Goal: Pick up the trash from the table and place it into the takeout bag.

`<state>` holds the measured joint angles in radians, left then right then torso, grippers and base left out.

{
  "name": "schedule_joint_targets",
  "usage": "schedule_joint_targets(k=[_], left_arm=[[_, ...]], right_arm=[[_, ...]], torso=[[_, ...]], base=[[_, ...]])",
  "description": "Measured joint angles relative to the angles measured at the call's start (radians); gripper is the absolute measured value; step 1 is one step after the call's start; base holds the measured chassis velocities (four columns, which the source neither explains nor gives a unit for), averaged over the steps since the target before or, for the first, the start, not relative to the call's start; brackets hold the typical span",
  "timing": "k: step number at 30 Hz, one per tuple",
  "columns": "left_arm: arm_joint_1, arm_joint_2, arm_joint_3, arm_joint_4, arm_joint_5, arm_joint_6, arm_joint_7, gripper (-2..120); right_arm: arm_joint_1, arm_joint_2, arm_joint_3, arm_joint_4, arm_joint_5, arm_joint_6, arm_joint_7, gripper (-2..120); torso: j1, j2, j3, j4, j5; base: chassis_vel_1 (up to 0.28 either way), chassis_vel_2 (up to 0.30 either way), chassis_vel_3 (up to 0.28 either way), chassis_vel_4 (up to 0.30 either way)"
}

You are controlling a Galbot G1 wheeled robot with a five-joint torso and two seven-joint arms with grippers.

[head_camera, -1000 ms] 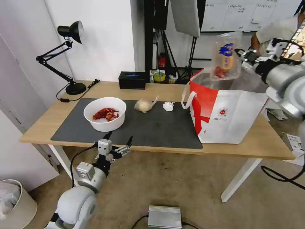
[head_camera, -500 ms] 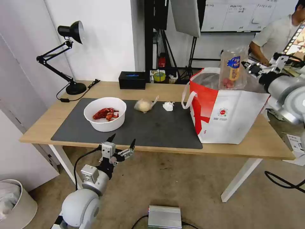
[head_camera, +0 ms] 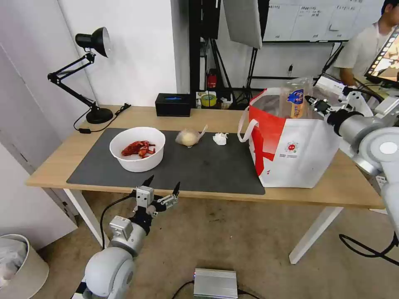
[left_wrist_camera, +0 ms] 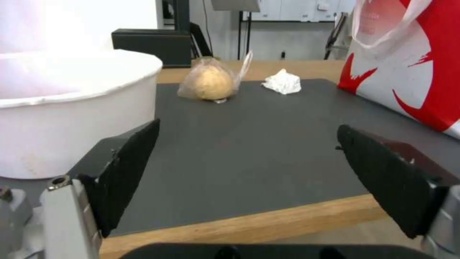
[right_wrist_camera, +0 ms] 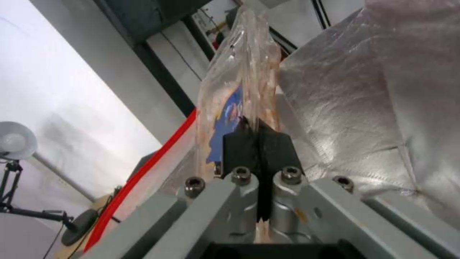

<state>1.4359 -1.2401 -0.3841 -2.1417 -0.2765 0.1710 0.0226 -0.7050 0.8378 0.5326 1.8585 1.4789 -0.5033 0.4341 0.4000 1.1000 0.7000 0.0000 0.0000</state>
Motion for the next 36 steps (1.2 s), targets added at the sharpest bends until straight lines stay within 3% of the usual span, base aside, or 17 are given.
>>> schedule_joint_targets(k=[8,11,23,25,29,33,36], left_arm=[[0.0,0.001,0.001,-0.001,0.003,0.0,-0.001,100],[-0.001,0.0,0.001,0.001,0.005,0.0,-0.005,100],[-0.007,0.008,-0.004,0.001,0.001,0.0,-0.006,100],[-0.007,0.007,-0.007,0.001,-0.001,-0.001,-0.007,100],[-0.005,0.003,-0.008,0.004,-0.001,-0.003,-0.007,100],[0.003,-0.011,-0.019,0.001,0.002,-0.008,-0.007,100],[0.006,-0.019,-0.031,0.0,0.0,-0.015,-0.009,100]], right_arm=[[-0.027,-0.001,0.019,0.023,0.026,-0.028,0.009,4],[-0.039,-0.01,0.028,0.034,0.034,-0.032,0.013,19],[-0.056,-0.037,0.044,0.062,0.055,-0.026,-0.019,59],[-0.061,-0.047,0.045,0.078,0.058,-0.006,-0.064,70],[-0.075,-0.054,0.05,0.104,0.057,0.023,-0.13,78],[-0.121,-0.069,0.055,0.184,0.01,0.083,-0.27,97],[-0.148,-0.086,0.055,0.236,-0.031,0.114,-0.351,100]], torso=[[0.0,0.0,0.0,0.0,0.0],[0.0,0.0,0.0,0.0,0.0],[0.0,0.0,0.0,0.0,0.0],[0.0,0.0,0.0,0.0,0.0],[0.0,0.0,0.0,0.0001,0.0],[0.0,0.0,0.0,0.0,0.0],[0.0,0.0,0.0,0.0001,-0.0001]], base=[[0.0,0.0,0.0,0.0],[0.0,0.0,0.0,0.0],[0.0,0.0,0.0,0.0],[0.0,0.0,0.0,0.0],[0.0,0.0,0.0,0.0],[0.0,0.0,0.0,0.0],[0.0,0.0,0.0,0.0]])
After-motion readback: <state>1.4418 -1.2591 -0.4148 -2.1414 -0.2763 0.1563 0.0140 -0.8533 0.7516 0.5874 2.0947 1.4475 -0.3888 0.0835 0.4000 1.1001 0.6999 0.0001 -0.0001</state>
